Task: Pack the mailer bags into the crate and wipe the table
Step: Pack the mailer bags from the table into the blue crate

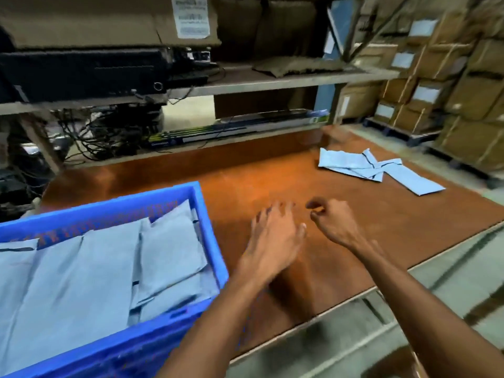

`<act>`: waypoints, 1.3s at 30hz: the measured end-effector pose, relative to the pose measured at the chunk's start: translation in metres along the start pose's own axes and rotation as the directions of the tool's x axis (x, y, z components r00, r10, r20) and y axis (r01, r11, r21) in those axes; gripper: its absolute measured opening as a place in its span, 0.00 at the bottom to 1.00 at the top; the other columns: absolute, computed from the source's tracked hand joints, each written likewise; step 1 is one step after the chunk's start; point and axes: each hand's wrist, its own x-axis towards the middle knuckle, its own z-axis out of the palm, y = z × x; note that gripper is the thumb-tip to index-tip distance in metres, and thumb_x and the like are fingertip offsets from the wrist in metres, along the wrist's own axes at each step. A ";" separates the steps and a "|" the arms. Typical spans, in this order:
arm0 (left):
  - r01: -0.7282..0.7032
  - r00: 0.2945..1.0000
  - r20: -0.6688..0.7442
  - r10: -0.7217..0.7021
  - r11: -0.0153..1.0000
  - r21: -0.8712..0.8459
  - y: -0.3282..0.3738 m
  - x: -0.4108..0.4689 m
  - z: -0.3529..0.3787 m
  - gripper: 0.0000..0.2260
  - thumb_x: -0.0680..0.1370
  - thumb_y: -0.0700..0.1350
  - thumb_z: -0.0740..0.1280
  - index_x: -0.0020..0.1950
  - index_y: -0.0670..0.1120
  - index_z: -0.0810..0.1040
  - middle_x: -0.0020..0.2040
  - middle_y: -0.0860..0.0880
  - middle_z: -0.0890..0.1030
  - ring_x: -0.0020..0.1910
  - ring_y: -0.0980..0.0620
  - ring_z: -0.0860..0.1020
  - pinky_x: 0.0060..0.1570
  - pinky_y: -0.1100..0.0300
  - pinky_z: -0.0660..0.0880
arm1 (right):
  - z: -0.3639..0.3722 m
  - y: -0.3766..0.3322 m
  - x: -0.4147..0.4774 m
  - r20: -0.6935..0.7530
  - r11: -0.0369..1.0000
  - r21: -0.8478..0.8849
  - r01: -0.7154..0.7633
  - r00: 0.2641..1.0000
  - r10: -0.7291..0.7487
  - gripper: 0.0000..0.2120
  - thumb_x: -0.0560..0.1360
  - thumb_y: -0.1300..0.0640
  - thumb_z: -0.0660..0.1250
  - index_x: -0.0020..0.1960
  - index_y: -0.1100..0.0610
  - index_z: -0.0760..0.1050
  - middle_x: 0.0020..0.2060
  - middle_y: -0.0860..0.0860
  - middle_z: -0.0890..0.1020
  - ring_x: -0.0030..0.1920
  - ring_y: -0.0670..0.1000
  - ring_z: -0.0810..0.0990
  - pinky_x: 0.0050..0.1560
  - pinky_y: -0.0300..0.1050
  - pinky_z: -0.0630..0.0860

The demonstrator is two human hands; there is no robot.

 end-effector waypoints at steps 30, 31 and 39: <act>-0.045 0.904 0.425 -0.054 0.975 0.219 0.123 0.477 0.340 0.36 0.74 0.75 0.44 0.79 0.63 0.41 0.81 0.54 0.45 0.79 0.42 0.40 0.73 0.34 0.40 | -0.040 0.499 0.267 0.057 0.876 -0.409 -0.256 0.951 0.305 0.31 0.78 0.33 0.33 0.79 0.39 0.43 0.80 0.50 0.48 0.79 0.56 0.46 0.77 0.61 0.43; -0.052 0.908 0.418 -0.042 0.976 0.211 0.119 0.469 0.338 0.36 0.74 0.76 0.43 0.79 0.64 0.42 0.81 0.55 0.46 0.79 0.43 0.40 0.74 0.34 0.40 | -0.041 0.498 0.266 0.076 0.881 -0.404 -0.248 0.950 0.302 0.30 0.78 0.33 0.33 0.79 0.38 0.43 0.80 0.50 0.47 0.79 0.56 0.46 0.77 0.60 0.43; 0.008 0.902 0.431 -0.038 0.997 0.071 0.065 0.336 0.287 0.29 0.75 0.74 0.43 0.74 0.68 0.58 0.78 0.60 0.54 0.79 0.51 0.43 0.75 0.42 0.42 | -0.008 0.403 0.213 0.238 0.920 -0.382 -0.085 0.953 0.187 0.32 0.77 0.35 0.31 0.79 0.41 0.46 0.80 0.47 0.45 0.79 0.53 0.43 0.77 0.57 0.42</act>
